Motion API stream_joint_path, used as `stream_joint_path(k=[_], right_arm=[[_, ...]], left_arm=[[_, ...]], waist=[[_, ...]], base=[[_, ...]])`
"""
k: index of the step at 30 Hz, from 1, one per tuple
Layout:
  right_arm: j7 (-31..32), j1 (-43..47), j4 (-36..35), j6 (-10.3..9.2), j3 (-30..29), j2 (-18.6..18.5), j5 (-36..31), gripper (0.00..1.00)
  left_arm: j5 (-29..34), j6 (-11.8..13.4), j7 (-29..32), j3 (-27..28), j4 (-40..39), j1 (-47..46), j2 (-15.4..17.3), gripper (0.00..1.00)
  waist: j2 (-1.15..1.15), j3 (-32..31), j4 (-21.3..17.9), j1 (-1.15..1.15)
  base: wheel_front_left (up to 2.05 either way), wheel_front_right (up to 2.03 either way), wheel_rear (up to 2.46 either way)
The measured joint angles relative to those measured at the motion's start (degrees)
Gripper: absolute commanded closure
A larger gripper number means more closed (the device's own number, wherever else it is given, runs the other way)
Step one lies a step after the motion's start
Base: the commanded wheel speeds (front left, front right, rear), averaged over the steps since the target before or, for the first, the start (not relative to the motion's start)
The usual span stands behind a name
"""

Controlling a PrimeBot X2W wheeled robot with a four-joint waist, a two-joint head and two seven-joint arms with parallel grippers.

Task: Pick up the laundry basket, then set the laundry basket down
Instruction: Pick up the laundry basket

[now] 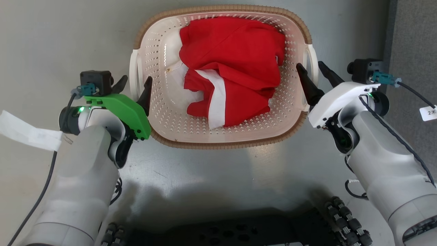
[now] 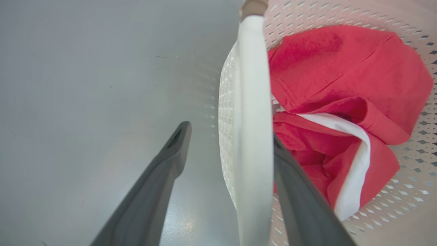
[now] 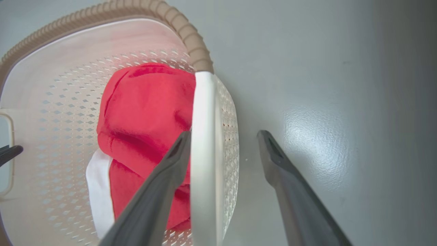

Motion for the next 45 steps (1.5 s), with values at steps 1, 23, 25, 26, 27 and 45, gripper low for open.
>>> stream_joint_path(k=[1, 23, 25, 26, 27, 45], right_arm=[[-0.2, -0.2, 0.2, 0.0, 0.2, 0.0, 0.0, 0.0], [-1.7, -2.2, 3.9, -0.09, 5.3, 0.5, 3.5, 1.0], [-1.7, -2.2, 4.3, -0.09, 5.8, 0.6, 4.1, 1.0], [-1.7, -2.1, 4.4, -0.09, 6.2, 0.6, 4.2, 1.0], [-1.7, -2.1, 4.6, -0.1, 6.7, 0.6, 4.5, 1.0], [3.9, -0.3, 9.0, -0.15, 12.3, 1.4, 10.7, 1.0]], left_arm=[[-0.2, 0.0, 0.0, -0.1, 0.3, -0.2, -0.1, 0.0], [-7.0, -0.2, 0.1, -5.4, 4.3, -2.2, -1.2, 1.0], [-7.5, -0.2, 0.1, -5.7, 4.7, -2.2, -1.2, 1.0], [-7.7, -0.2, 0.5, -5.9, 4.9, -2.1, -1.2, 1.0], [-7.9, -0.2, 0.5, -6.2, 5.3, -2.1, -1.2, 1.0], [-14.6, -0.2, 6.2, -9.5, 8.4, 2.1, -1.4, 1.0]], waist=[[0.0, 0.0, 0.0, 0.0], [0.0, -2.2, -0.1, 0.0], [0.0, -3.1, -0.2, 0.0], [0.0, -3.5, -0.2, 0.0], [0.0, -4.0, -0.2, 0.0], [0.0, -16.7, -1.3, -0.01]], base=[[0.0, 0.0, 0.0], [0.0, 0.0, 0.0], [0.0, 0.0, 0.0], [0.0, 0.0, 0.0], [0.0, 0.0, 0.0], [0.0, 0.0, 0.0]])
